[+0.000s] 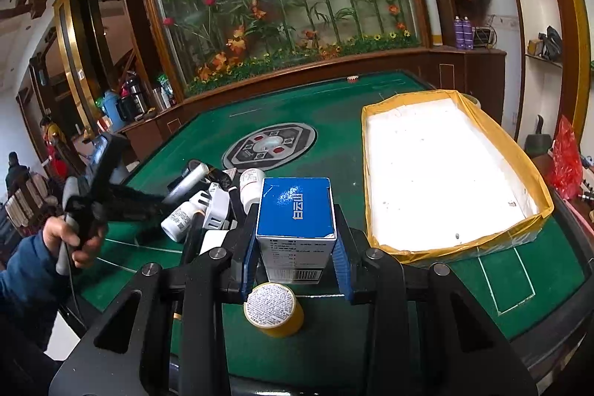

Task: Organize rigid objects
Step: 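Grasp the white tube with the left tool while the right tool holds the box, then carry the white tube with the left tool while the right tool carries the box to the tray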

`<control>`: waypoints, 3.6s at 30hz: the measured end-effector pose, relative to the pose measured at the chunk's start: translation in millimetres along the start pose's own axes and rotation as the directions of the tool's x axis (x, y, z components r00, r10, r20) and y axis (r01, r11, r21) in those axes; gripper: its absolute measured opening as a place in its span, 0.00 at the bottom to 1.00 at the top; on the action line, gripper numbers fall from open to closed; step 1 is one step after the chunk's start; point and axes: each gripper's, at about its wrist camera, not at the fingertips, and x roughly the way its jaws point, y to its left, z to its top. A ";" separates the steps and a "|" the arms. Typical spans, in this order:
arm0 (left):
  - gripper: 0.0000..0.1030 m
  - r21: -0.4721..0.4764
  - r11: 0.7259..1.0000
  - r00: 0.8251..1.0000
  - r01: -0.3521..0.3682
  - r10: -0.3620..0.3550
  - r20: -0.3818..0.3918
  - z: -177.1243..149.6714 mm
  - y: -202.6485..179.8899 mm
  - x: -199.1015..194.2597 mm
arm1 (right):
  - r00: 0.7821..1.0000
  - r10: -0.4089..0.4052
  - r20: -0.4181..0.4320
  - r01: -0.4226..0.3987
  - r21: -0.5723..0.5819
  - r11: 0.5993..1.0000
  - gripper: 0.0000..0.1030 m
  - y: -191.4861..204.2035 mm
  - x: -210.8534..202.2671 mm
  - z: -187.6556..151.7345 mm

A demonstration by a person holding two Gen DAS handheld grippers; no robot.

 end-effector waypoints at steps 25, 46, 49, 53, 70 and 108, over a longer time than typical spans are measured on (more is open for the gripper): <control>0.13 -0.221 0.971 0.993 0.094 -0.074 0.096 3.7 4.7 -24.5 | 0.999 0.050 -0.008 -0.049 0.030 0.998 0.33 -5.8 7.0 0.5; 0.13 -0.170 0.966 0.963 0.195 -0.156 0.218 7.3 -23.5 -64.2 | 0.998 0.066 -0.020 -0.066 0.036 0.997 0.33 7.8 5.1 2.2; 0.13 -0.162 0.967 0.962 0.198 -0.160 0.222 7.2 -26.5 -65.4 | 0.998 0.067 -0.022 -0.066 0.033 0.997 0.33 9.8 4.6 1.2; 0.13 -0.154 0.967 0.959 0.205 -0.167 0.227 7.2 -30.1 -66.2 | 0.997 0.069 -0.028 -0.068 0.033 0.997 0.33 12.3 5.7 1.5; 0.13 -0.116 0.966 0.951 0.231 -0.199 0.238 23.4 -56.2 -64.4 | 0.998 0.053 -0.013 -0.053 0.044 0.998 0.33 0.5 4.4 12.9; 0.13 0.027 0.966 0.912 0.257 -0.252 0.324 87.9 -106.8 -102.5 | 0.997 -0.038 0.060 0.030 0.134 0.991 0.33 -62.7 -28.0 60.7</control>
